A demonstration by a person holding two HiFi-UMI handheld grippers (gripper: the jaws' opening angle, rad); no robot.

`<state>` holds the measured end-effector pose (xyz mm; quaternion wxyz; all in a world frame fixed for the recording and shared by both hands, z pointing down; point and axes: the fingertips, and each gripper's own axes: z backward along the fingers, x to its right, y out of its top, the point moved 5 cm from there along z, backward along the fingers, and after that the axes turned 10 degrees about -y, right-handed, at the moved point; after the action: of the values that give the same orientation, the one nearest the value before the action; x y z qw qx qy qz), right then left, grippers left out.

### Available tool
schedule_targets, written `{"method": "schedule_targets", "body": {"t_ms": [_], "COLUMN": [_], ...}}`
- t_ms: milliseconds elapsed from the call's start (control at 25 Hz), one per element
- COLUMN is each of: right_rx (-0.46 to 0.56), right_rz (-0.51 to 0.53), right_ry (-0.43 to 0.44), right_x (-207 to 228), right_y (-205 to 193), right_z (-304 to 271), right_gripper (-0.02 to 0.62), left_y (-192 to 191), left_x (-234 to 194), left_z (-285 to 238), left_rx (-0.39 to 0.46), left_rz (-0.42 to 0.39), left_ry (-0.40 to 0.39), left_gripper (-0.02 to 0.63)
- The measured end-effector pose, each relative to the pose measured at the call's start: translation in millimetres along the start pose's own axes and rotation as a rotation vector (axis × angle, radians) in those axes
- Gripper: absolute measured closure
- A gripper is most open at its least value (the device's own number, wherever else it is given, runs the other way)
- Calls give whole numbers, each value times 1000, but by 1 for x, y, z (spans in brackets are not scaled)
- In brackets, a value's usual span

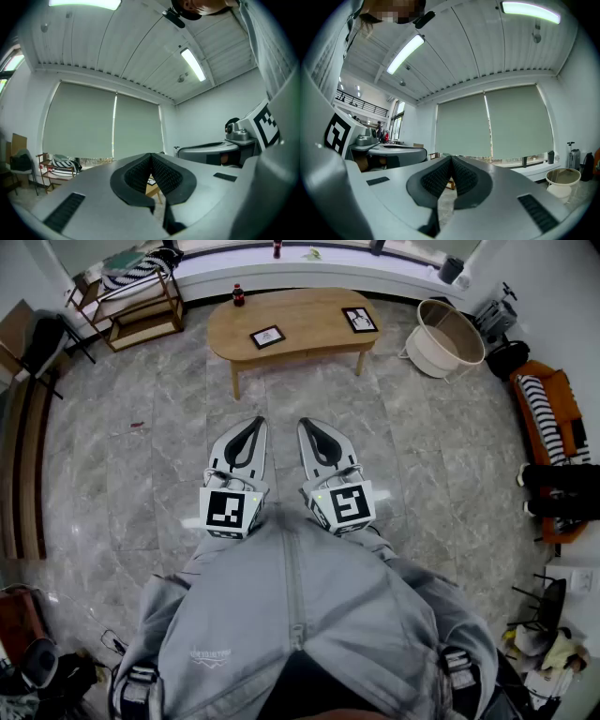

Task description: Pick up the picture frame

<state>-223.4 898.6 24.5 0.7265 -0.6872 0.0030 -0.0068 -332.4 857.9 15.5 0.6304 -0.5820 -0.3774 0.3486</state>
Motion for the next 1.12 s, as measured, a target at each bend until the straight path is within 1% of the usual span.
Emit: {"method": "schedule_targets", "body": {"t_ms": [320, 520, 680, 920, 1120], "right_rx": [4, 15, 14, -18, -22], "right_rz": [1, -33, -57, -80, -77], "right_ry": [8, -2, 11, 24, 9], "right_x": [29, 58, 72, 74, 84], "right_y": [-3, -7, -10, -23, -29], "right_z": [-2, -2, -6, -21, -51], "right_gripper": [563, 563, 561, 561, 561], "left_y": [-3, -8, -10, -22, -32], "left_x": [13, 25, 29, 15, -12], "left_z": [-27, -48, -58, -63, -85], "left_rx": [1, -3, -15, -38, -31], "left_rz": [1, 8, 10, 33, 27], "left_ry": [11, 21, 35, 53, 42], "left_gripper": [588, 588, 588, 588, 588]}}
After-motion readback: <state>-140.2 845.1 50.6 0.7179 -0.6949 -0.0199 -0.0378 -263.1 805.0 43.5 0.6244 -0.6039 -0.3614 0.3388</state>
